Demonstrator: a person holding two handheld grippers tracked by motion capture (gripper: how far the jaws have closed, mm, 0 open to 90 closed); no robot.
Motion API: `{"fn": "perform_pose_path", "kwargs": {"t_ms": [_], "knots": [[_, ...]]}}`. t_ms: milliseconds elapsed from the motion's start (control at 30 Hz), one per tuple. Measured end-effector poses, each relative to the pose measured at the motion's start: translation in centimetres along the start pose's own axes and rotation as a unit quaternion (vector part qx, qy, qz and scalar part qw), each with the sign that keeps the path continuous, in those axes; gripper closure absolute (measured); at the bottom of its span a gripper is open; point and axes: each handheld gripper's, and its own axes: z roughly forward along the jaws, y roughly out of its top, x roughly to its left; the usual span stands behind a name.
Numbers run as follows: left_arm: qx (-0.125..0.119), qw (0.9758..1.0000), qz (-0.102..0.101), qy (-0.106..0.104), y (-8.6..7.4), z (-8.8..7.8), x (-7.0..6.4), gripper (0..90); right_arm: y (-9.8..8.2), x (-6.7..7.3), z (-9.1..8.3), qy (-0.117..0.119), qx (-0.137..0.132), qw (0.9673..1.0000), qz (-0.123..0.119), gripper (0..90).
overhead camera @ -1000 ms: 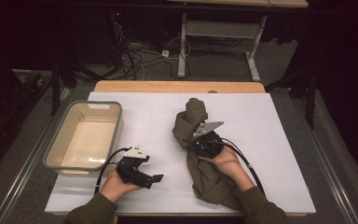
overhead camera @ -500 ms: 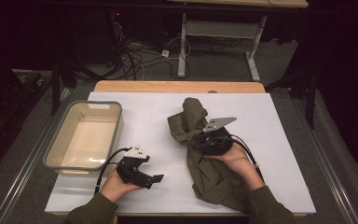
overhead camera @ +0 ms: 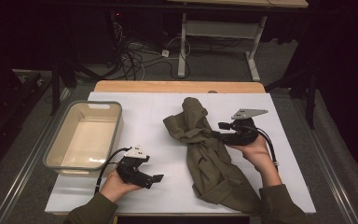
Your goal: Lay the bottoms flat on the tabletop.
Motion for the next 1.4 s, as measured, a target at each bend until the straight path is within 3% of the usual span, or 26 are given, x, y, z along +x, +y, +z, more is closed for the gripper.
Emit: {"fn": "perform_pose_path", "kwargs": {"t_ms": [267,433,533,700,1000,1200,1400], "knots": [[0.0,1.0,0.0,0.0,0.0,0.0,0.0,4.7,-1.2,-1.0,0.4,-0.008,-0.002,0.9997,0.021,56.9],[-0.001,1.0,-0.001,0.0,0.0,0.0,0.0,4.7,-1.1,-0.8,1.2,0.013,-0.019,0.9992,0.032,66.5],[-0.001,1.0,0.0,0.0,0.0,0.0,0.0,4.7,-1.0,-0.2,2.0,0.024,-0.006,0.9995,0.021,69.9],[-0.003,1.0,-0.001,0.0,0.0,-0.1,0.0,4.7,-1.0,0.5,2.8,0.011,0.01,0.9999,-0.002,88.1],[-0.004,1.0,-0.002,0.0,0.0,-0.1,0.1,4.7,0.2,3.3,1.9,0.03,0.014,0.9975,-0.061,88.9],[-0.004,1.0,-0.003,0.001,0.0,-0.2,0.1,4.7,-0.1,5.7,2.7,0.051,0.046,0.9927,-0.1,89.0],[-0.005,1.0,-0.003,0.001,0.0,-0.2,0.1,4.7,-0.6,6.8,4.1,0.079,0.076,0.9872,-0.116,89.0]]}}
